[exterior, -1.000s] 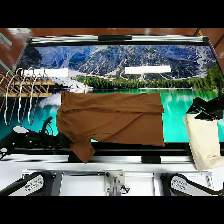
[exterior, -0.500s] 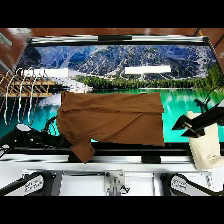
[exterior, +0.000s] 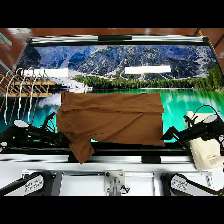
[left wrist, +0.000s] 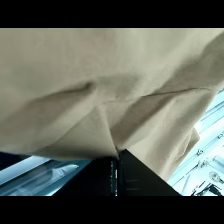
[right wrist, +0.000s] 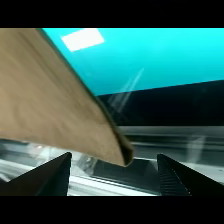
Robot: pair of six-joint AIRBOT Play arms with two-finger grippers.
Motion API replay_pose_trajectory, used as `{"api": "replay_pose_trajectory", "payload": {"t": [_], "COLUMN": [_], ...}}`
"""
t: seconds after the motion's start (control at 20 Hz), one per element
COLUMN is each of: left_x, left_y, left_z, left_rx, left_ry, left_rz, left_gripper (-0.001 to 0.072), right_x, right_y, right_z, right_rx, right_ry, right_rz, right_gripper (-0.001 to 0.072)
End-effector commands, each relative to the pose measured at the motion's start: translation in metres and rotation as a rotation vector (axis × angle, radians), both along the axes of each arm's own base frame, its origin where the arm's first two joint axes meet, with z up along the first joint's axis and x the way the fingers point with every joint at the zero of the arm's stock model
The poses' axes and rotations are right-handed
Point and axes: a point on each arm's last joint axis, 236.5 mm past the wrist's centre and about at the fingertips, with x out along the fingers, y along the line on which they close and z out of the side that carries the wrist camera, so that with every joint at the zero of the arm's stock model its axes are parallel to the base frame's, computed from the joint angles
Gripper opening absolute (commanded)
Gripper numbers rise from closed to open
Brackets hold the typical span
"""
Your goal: Fold the shirts.
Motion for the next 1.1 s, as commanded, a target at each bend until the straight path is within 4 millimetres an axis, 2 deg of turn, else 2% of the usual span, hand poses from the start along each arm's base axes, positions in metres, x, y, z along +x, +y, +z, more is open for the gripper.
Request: {"api": "replay_pose_trajectory", "payload": {"t": [0.0,0.1,0.25,0.3,0.35,0.4,0.5,0.6,0.8,0.95,1.05], "left_x": [-0.001,-0.001,-0.002,-0.001,0.002,0.007,0.022,0.046,0.106,0.148,0.173], "left_y": [-0.001,-0.002,-0.002,-0.002,-0.001,0.000,0.002,0.007,0.021,0.032,0.034], "left_z": [0.003,0.003,0.003,0.004,0.006,0.010,0.027,0.049,0.088,0.099,0.097], "left_rx": [-0.011,-0.012,-0.014,-0.014,-0.013,-0.013,-0.022,-0.013,0.034,0.047,0.032], "left_ry": [-0.004,-0.004,-0.002,-0.005,-0.013,-0.028,-0.085,-0.159,-0.311,-0.341,-0.326], "left_rz": [-0.014,-0.014,-0.016,-0.017,-0.018,-0.025,-0.070,-0.088,-0.080,-0.057,-0.047], "left_gripper": [0.0029,0.0030,0.0029,0.0029,0.0029,0.0029,0.0029,0.0029,0.0028,0.0028,0.0028], "right_x": [0.008,0.013,0.014,0.015,0.016,0.019,0.031,0.060,0.126,0.178,0.198], "right_y": [0.004,0.007,0.011,0.016,0.019,0.021,0.009,-0.004,-0.004,-0.010,-0.004], "right_z": [-0.015,-0.018,-0.018,-0.015,-0.010,-0.003,0.012,0.033,0.071,0.094,0.096], "right_rx": [-0.008,-0.004,-0.001,0.024,0.047,0.067,0.030,-0.019,-0.105,-0.229,-0.229], "right_ry": [-0.031,-0.048,-0.053,-0.060,-0.075,-0.110,-0.166,-0.244,-0.433,-0.575,-0.590], "right_rz": [-0.063,-0.096,-0.092,-0.087,-0.067,-0.027,0.013,-0.013,0.001,-0.024,-0.022], "right_gripper": [0.0638,0.0630,0.0322,0.0130,0.0072,0.0071,0.0071,0.0070,0.0070,0.0069,0.0069]}}
